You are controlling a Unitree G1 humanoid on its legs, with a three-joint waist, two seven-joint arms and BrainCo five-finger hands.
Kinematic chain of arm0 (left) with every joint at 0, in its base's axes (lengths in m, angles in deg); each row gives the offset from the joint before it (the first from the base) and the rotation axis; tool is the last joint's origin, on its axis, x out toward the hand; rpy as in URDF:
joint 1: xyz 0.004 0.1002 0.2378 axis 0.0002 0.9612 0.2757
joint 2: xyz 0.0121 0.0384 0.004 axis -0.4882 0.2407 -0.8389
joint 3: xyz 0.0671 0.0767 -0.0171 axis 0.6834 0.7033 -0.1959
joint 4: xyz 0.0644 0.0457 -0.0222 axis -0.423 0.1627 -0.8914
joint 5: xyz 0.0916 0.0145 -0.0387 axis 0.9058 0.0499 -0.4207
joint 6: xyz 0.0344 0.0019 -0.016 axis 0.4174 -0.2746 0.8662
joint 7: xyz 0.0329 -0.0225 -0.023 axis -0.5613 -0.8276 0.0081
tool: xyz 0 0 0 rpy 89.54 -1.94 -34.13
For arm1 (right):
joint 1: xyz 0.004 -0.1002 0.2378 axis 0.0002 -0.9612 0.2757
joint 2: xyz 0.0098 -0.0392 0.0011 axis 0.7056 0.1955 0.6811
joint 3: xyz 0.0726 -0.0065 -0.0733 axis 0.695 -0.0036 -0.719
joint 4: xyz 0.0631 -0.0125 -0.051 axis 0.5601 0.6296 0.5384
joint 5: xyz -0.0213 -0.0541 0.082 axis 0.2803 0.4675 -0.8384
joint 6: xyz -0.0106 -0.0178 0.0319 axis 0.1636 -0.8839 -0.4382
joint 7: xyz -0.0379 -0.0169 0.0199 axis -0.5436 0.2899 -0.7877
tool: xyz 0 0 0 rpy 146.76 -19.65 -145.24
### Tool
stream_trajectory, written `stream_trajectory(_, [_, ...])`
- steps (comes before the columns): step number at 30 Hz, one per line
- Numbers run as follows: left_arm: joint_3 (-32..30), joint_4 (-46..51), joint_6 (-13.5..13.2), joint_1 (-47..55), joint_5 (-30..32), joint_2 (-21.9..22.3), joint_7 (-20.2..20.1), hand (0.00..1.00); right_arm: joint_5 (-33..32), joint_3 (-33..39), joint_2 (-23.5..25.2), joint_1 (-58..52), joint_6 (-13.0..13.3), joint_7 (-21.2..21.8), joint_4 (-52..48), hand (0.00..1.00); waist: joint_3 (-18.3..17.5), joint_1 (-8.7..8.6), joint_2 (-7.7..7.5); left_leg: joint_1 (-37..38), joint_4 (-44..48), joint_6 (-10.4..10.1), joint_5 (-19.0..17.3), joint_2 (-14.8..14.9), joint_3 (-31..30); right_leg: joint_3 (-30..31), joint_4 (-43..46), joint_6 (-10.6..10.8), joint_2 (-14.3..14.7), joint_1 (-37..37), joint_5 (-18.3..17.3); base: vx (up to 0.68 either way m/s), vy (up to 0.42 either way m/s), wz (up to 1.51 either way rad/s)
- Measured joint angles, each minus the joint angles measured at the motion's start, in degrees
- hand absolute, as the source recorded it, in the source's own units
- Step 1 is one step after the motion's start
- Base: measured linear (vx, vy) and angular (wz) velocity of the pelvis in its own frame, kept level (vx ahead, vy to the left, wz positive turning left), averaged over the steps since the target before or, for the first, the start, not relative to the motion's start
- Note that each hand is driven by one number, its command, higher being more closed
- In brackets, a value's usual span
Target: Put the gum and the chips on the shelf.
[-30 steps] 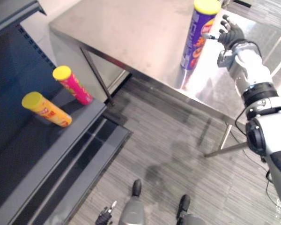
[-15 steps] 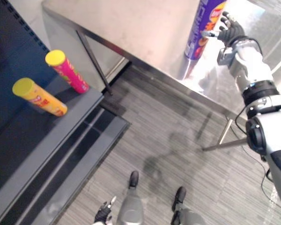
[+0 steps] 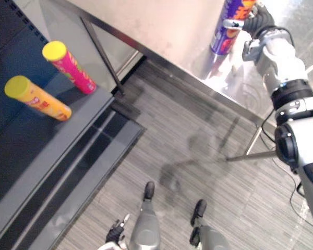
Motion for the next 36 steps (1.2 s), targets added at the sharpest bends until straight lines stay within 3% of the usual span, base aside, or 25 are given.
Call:
stream_trajectory(4, [0.0,0.1,-0.1,-0.4,0.0,0.1,0.2,0.00,0.0,-0.9,0.2,0.2,0.0,-0.1,0.0,0.00,0.0,0.74,0.00,-1.1,0.9,-0.1,-0.1,0.1,-0.3,0.0,0.0,0.0,0.1,-0.6,0.0,0.00,0.001,0.01])
stream_trajectory(5, [0.0,0.1,-0.1,-0.4,0.0,0.2,0.2,0.00,0.0,-0.9,0.4,0.2,0.0,-0.2,0.0,1.00,0.0,0.86,0.00,-1.1,1.0,-0.1,-0.1,0.1,-0.3,-0.1,0.0,0.0,0.1,-0.6,0.0,0.00,0.000,0.00])
stream_trajectory(20, [-0.1,0.1,0.0,-0.4,-0.1,0.2,0.7,0.00,-0.4,-3.5,0.8,0.2,-0.1,0.0,-0.9,1.00,0.1,0.56,0.00,-0.5,1.3,-0.1,-0.1,0.3,0.0,0.3,0.1,-0.1,0.2,-0.1,0.0,0.00,0.000,-0.01])
stream_trajectory(23, [-1.5,1.3,0.1,0.2,-0.1,0.7,0.7,0.00,-2.5,-5.0,0.8,-3.8,-0.2,0.2,-12.8,1.00,0.0,-0.09,-0.01,1.3,1.1,-0.2,-0.2,0.4,1.4,1.6,0.1,-0.1,0.2,0.7,0.0,0.01,-0.003,-0.18])
stream_trajectory(27, [-3.7,1.4,0.1,1.0,0.0,1.1,0.7,0.00,-6.3,-6.9,-2.0,-15.7,1.6,1.4,-38.2,1.00,-0.4,-2.77,-0.43,3.6,0.7,-0.2,-1.0,0.5,3.1,3.1,0.4,-0.1,0.2,1.6,0.0,-0.01,0.000,-0.19])
stream_trajectory(28, [-5.0,1.6,0.2,1.6,0.2,1.4,0.7,0.00,-6.7,-6.7,-4.0,-23.8,3.2,2.4,-49.4,1.00,-1.0,-4.17,-0.68,4.3,0.6,-0.3,-1.2,0.3,3.3,3.2,0.4,-0.1,0.0,2.2,-0.1,0.01,0.008,-0.12])
stream_trajectory(31, [-7.2,1.2,0.3,3.3,1.3,1.9,0.6,0.00,-7.2,-5.0,-4.9,-41.4,5.6,5.4,-64.3,1.00,-4.8,-6.12,-0.98,5.6,-0.6,-0.3,-1.3,0.1,4.1,3.3,0.4,0.1,-0.2,2.5,-0.2,0.04,0.011,-0.11])
stream_trajectory(36, [-9.0,1.1,0.7,4.5,4.1,2.0,-0.1,0.00,-8.1,-2.9,-4.1,-68.2,5.7,11.7,-78.2,1.00,-9.7,-8.81,-0.69,8.4,-0.7,-0.3,-2.0,-0.2,4.4,3.5,0.6,0.2,-0.5,4.6,-1.2,0.03,0.001,-0.06])
